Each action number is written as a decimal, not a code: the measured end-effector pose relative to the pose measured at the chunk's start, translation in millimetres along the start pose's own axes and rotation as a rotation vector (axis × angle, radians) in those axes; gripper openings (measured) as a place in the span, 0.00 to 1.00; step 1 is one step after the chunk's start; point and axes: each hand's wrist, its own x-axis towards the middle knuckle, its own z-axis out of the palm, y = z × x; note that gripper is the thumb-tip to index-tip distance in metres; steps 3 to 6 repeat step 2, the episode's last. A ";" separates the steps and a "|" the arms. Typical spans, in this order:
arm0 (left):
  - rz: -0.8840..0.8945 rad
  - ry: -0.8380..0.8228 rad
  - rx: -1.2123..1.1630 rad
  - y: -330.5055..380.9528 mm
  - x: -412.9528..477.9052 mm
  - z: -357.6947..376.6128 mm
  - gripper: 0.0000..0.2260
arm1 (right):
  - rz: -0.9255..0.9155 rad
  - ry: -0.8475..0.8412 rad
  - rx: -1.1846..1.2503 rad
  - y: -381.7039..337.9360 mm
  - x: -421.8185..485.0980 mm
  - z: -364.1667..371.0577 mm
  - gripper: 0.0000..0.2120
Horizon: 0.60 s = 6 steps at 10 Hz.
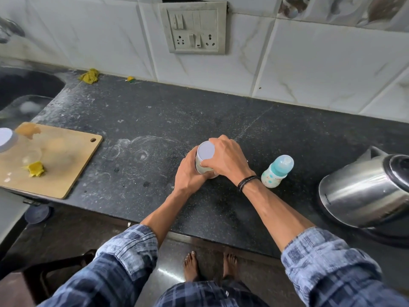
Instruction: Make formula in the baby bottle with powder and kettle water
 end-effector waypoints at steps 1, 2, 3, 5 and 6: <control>-0.002 -0.027 0.001 2.3 -0.1 -6.4 0.40 | 0.006 0.010 0.009 -1.3 -5.6 -3.7 0.38; 0.006 -0.088 -0.003 0.3 2.6 -9.0 0.40 | 0.022 -0.004 0.067 1.5 -12.0 -5.5 0.44; 0.006 -0.088 -0.003 0.3 2.6 -9.0 0.40 | 0.022 -0.004 0.067 1.5 -12.0 -5.5 0.44; 0.006 -0.088 -0.003 0.3 2.6 -9.0 0.40 | 0.022 -0.004 0.067 1.5 -12.0 -5.5 0.44; 0.006 -0.088 -0.003 0.3 2.6 -9.0 0.40 | 0.022 -0.004 0.067 1.5 -12.0 -5.5 0.44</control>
